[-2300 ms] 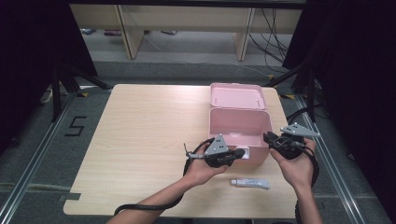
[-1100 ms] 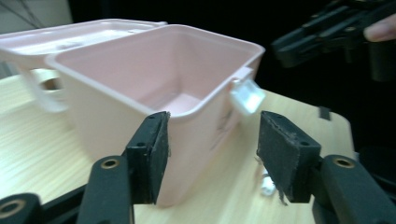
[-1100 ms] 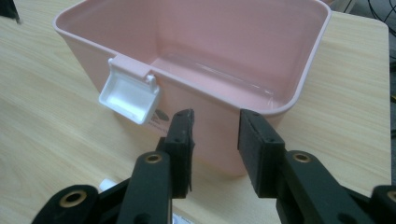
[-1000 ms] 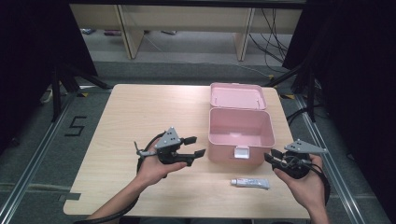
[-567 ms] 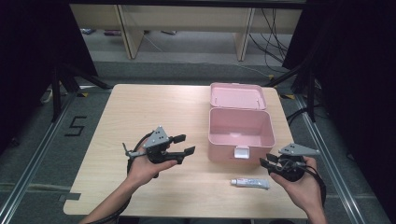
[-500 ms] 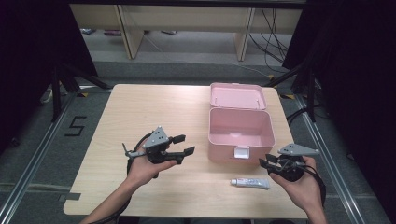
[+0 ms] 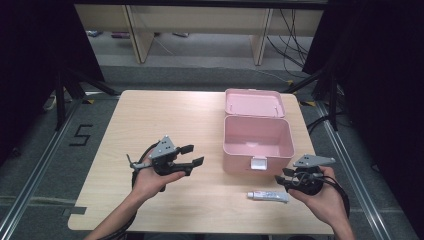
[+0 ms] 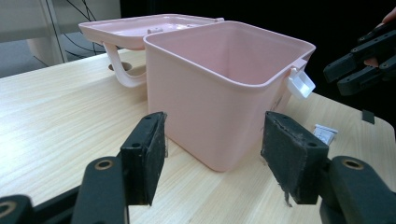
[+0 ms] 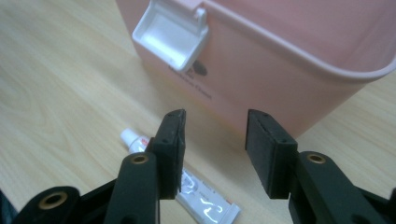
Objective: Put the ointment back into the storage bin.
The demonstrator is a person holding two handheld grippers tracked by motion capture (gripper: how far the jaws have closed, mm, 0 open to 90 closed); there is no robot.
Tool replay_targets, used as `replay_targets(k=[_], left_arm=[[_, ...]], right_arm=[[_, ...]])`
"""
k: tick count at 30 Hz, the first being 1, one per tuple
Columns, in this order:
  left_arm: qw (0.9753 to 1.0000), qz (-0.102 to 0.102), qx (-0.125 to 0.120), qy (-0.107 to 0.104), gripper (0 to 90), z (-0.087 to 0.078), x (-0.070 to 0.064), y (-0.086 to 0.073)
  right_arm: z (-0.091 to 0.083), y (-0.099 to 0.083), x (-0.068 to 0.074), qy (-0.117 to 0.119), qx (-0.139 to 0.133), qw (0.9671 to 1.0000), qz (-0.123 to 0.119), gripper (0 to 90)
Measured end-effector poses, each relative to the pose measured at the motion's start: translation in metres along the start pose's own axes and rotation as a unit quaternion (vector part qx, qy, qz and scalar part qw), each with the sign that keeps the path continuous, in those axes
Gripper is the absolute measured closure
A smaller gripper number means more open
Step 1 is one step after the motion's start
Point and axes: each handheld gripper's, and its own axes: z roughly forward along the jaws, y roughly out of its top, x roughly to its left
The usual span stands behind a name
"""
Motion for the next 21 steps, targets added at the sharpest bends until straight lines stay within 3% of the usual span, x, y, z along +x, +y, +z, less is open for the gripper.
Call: replay_targets(k=[2,5,7,8,10,11,12,15,20,21], left_arm=[[1.0,0.0,-0.005,0.001,39.3,-0.003,0.001,0.0],[1.0,-0.006,-0.005,0.002,39.3,-0.006,0.001,-0.003],[1.0,-0.008,-0.005,0.001,39.3,-0.006,0.002,-0.006],[1.0,-0.008,-0.001,0.004,39.3,-0.006,0.003,-0.007],[0.9999,-0.009,0.001,0.005,39.3,-0.006,0.004,-0.008],[0.9999,-0.011,-0.003,0.002,39.3,-0.005,0.005,-0.009],[0.9999,-0.01,-0.003,0.001,39.5,-0.006,0.006,-0.009],[1.0,-0.007,0.003,0.005,39.5,-0.008,0.006,-0.009],[0.9999,-0.008,0.003,0.008,39.5,-0.009,0.006,-0.01],[0.9999,-0.008,0.004,0.007,39.5,-0.009,0.006,-0.01]], right_arm=[[0.002,-0.001,0.0,0.007,0.011,0.9999,0.005,57.8],[0.005,-0.003,0.0,0.009,0.018,0.9997,-0.012,57.1],[0.006,-0.003,0.001,0.019,0.037,0.999,-0.012,56.6],[0.01,-0.004,-0.001,0.019,0.031,0.9989,-0.031,56.4],[0.013,-0.004,-0.002,0.029,0.044,0.9976,-0.044,56.4],[0.014,-0.004,-0.003,0.039,0.065,0.9953,-0.06,56.4],[0.016,-0.003,-0.001,0.043,0.082,0.994,-0.058,56.4],[0.023,-0.001,0.0,0.065,0.116,0.9854,-0.106,56.9],[0.036,0.007,-0.002,0.095,0.163,0.9639,-0.188,57.7],[0.038,0.009,-0.001,0.1,0.174,0.961,-0.19,57.7]])
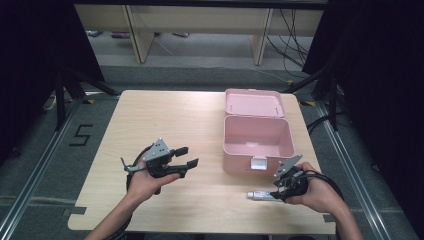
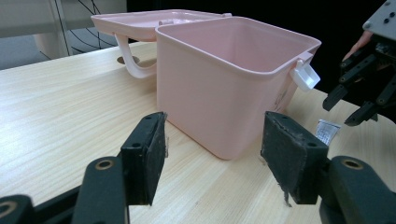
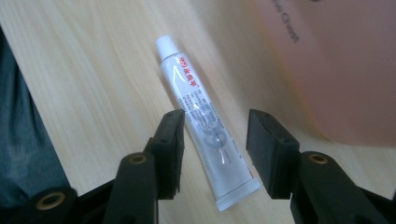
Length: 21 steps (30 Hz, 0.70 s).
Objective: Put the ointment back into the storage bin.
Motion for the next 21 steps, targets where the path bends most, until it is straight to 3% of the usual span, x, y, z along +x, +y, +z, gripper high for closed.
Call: replay_targets(k=[4,7,8,9,10,11,12,13,17,18,19,21], left_arm=[[1.0,0.002,0.003,0.0,39.7,0.0,0.001,-0.001],[1.0,0.002,0.002,0.001,39.8,0.0,0.001,-0.001],[1.0,0.001,0.003,0.001,39.8,0.0,0.002,-0.001],[1.0,0.0,0.0,-0.002,39.8,0.0,0.002,-0.002],[1.0,0.0,-0.001,-0.004,39.7,0.001,0.003,-0.002],[1.0,0.0,0.002,0.0,39.7,0.0,0.002,-0.002],[1.0,0.0,0.003,0.001,39.7,0.0,0.003,-0.002],[1.0,-0.001,0.004,0.002,39.7,0.0,0.003,-0.002],[1.0,-0.001,0.005,0.003,39.7,0.0,0.004,-0.002],[1.0,-0.001,0.006,0.003,39.6,0.0,0.004,-0.002],[1.0,0.0,0.006,0.002,39.7,0.001,0.003,-0.002],[1.0,-0.001,0.002,-0.004,39.7,0.002,0.003,-0.003]], right_arm=[[0.005,0.01,-0.003,0.018,0.036,0.9982,-0.044,58.1],[0.01,0.017,-0.006,0.032,0.066,0.9938,-0.083,58.1],[0.012,0.018,-0.005,0.035,0.076,0.9931,-0.082,58.0],[0.014,0.02,-0.006,0.037,0.08,0.9908,-0.103,57.4],[0.016,0.021,-0.006,0.041,0.091,0.9894,-0.105,56.5],[0.017,0.021,-0.005,0.045,0.094,0.9889,-0.106,56.4],[0.019,0.023,-0.006,0.049,0.095,0.9866,-0.123,56.4],[0.02,0.024,-0.005,0.048,0.107,0.9861,-0.118,56.4],[0.025,0.026,-0.006,0.052,0.123,0.9803,-0.145,56.5],[0.024,0.026,-0.004,0.045,0.136,0.9815,-0.127,56.5],[0.026,0.027,-0.006,0.05,0.135,0.9786,-0.148,56.5],[0.028,0.028,-0.006,0.046,0.139,0.9803,-0.132,56.5]])
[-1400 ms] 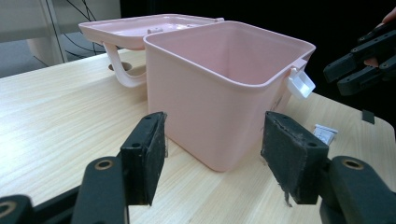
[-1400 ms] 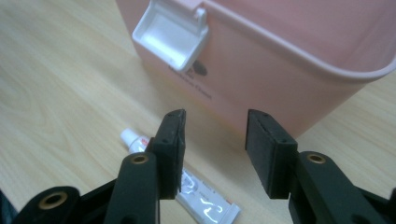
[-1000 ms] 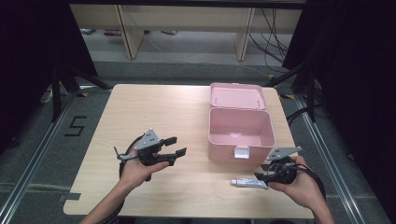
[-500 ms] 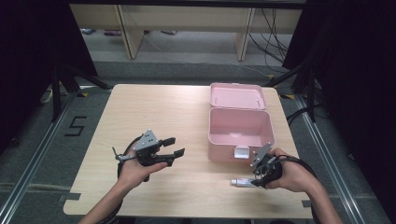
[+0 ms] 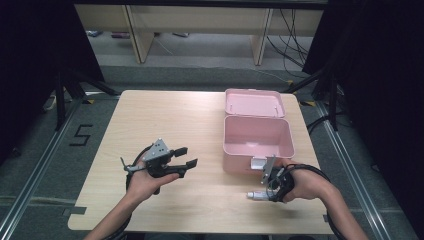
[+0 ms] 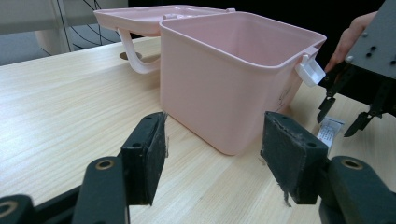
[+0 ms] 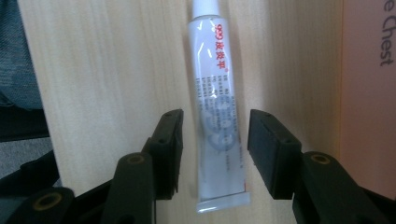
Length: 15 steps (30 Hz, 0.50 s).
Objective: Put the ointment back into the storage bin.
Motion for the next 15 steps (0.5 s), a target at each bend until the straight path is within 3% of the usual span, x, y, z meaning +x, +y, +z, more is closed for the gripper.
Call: replay_targets(k=[1,2,3,4,5,8,9,15], left_arm=[[1.0,0.0,0.005,0.005,39.6,-0.0004,-0.0008,0.0002],[1.0,-0.001,0.004,0.005,39.6,-0.0002,-0.0009,0.0001],[1.0,0.0,0.004,0.005,39.6,0.0,-0.0011,0.0],[1.0,0.0,0.005,0.005,39.6,-0.0001,-0.0013,-0.0001],[1.0,0.001,0.005,0.004,39.6,-0.0001,-0.0014,-0.0002],[1.0,0.001,0.005,0.004,39.6,0.0002,-0.0014,-0.0006],[1.0,0.001,0.006,0.004,39.6,0.0004,-0.0013,-0.0007],[1.0,0.002,0.007,0.002,39.6,0.0009,-0.002,-0.0015]], right_arm=[[0.0012,0.0007,-0.0012,0.0,0.001,1.0,-0.005,56.6],[0.0034,0.0018,-0.0046,0.004,-0.001,0.9996,-0.028,56.9],[0.0026,0.0017,-0.0033,-0.001,0.009,0.9998,-0.016,57.2],[0.0029,0.0018,-0.0053,-0.008,0.018,0.9993,-0.032,57.5],[0.0039,0.0028,-0.0018,0.002,0.012,0.9999,-0.008,57.9],[0.0067,0.0047,-0.0044,0.002,0.019,0.999,-0.039,59.4],[0.0068,0.0054,-0.0013,0.01,0.021,0.9996,-0.017,59.8],[0.01,0.0093,-0.0059,0.002,0.031,0.9976,-0.062,62.0]])
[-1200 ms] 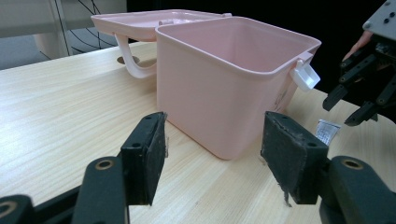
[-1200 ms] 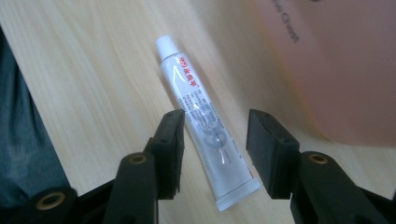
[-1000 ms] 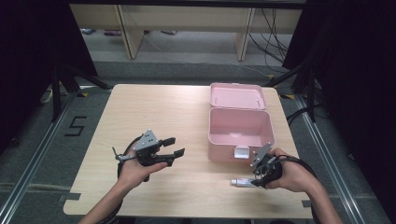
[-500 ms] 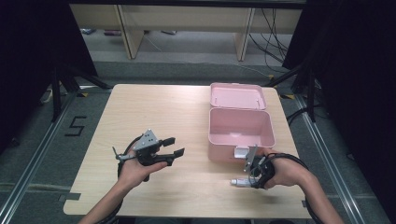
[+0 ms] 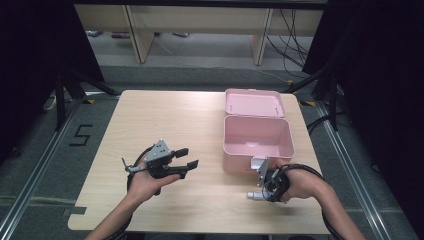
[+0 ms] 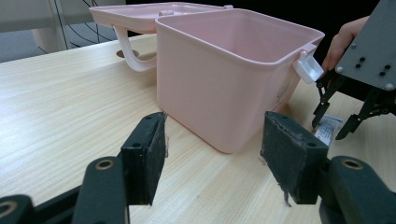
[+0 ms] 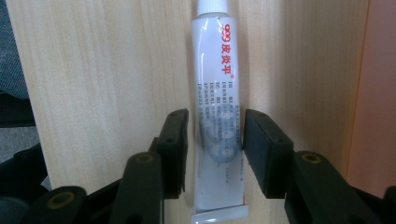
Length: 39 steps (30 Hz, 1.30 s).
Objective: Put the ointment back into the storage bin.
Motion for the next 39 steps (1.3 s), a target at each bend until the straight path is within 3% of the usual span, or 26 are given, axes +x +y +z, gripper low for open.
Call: replay_targets(k=[1,2,3,4,8,9,14,15,16,18,19,20,24,25,27,28,33,34,35,39], left_arm=[[1.0,0.0,-0.003,-0.005,39.6,0.001,0.0,0.0],[1.0,0.0,-0.001,-0.002,39.6,0.001,0.0,0.0],[1.0,0.0,0.001,0.0,39.6,0.0,0.0,-0.001],[1.0,0.0,0.002,0.0,39.7,0.0,0.0,-0.001],[1.0,0.0,0.0,-0.001,39.7,0.001,0.0,-0.001],[1.0,0.0,0.0,-0.001,39.7,0.001,-0.001,-0.001],[1.0,0.001,0.002,-0.001,39.7,0.0,0.0,-0.001],[1.0,0.0,0.002,-0.001,39.7,0.0,0.0,-0.001],[1.0,0.0,0.002,0.0,39.7,0.0,0.0,-0.001],[1.0,0.0,0.002,0.0,39.7,0.0,0.0,-0.001],[1.0,0.0,0.002,0.0,39.7,0.0,0.0,-0.001],[1.0,-0.001,0.002,0.001,39.7,0.0,0.0,-0.001],[1.0,0.001,0.004,0.001,39.7,-0.001,0.001,-0.002],[1.0,0.001,0.004,0.0,39.7,-0.001,0.001,-0.002],[1.0,-0.001,0.003,0.0,39.6,0.0,0.001,-0.003],[1.0,-0.001,0.003,0.0,39.7,0.0,0.001,-0.003],[1.0,-0.001,0.003,0.0,39.7,0.0,0.0,-0.004],[1.0,-0.002,0.004,-0.001,39.7,0.0,0.0,-0.004],[1.0,-0.002,0.004,0.0,39.6,0.0,0.0,-0.004],[1.0,-0.003,0.002,-0.005,39.7,0.0,0.001,-0.006]], right_arm=[[0.0,0.001,0.004,0.007,-0.005,0.9995,0.031,62.4],[0.0,0.001,0.004,0.011,-0.001,0.9993,0.036,62.7],[0.0,0.002,0.004,0.006,0.004,0.9996,0.029,62.9],[0.001,0.002,-0.001,0.001,0.008,1.0,-0.004,63.0],[0.001,0.003,0.002,-0.003,0.014,0.9998,0.014,63.4],[0.001,0.004,0.0,0.0,0.014,0.9999,0.007,63.4],[0.003,0.006,0.002,-0.003,0.024,0.9996,0.016,63.4],[0.003,0.007,0.0,-0.002,0.023,0.9997,-0.001,63.4],[0.005,0.007,0.0,-0.001,0.011,0.9999,-0.003,63.4],[0.004,0.008,0.002,0.002,0.03,0.9994,0.015,63.5],[0.006,0.009,-0.003,-0.002,0.014,0.9997,-0.019,63.5],[0.006,0.009,0.0,-0.007,0.021,0.9998,-0.003,63.5],[0.006,0.011,-0.001,-0.004,0.025,0.9996,-0.01,66.3],[0.006,0.012,0.002,0.003,0.034,0.9993,0.017,66.5],[0.007,0.012,0.002,-0.004,0.043,0.9989,0.017,66.4],[0.008,0.012,0.001,-0.004,0.038,0.9992,0.006,66.5],[0.009,0.014,0.002,-0.003,0.032,0.9994,0.009,68.3],[0.008,0.014,0.004,0.0,0.045,0.9985,0.032,70.3],[0.008,0.015,0.004,0.001,0.045,0.9983,0.037,70.4],[0.008,0.015,0.004,0.002,0.046,0.9983,0.037,70.6]])
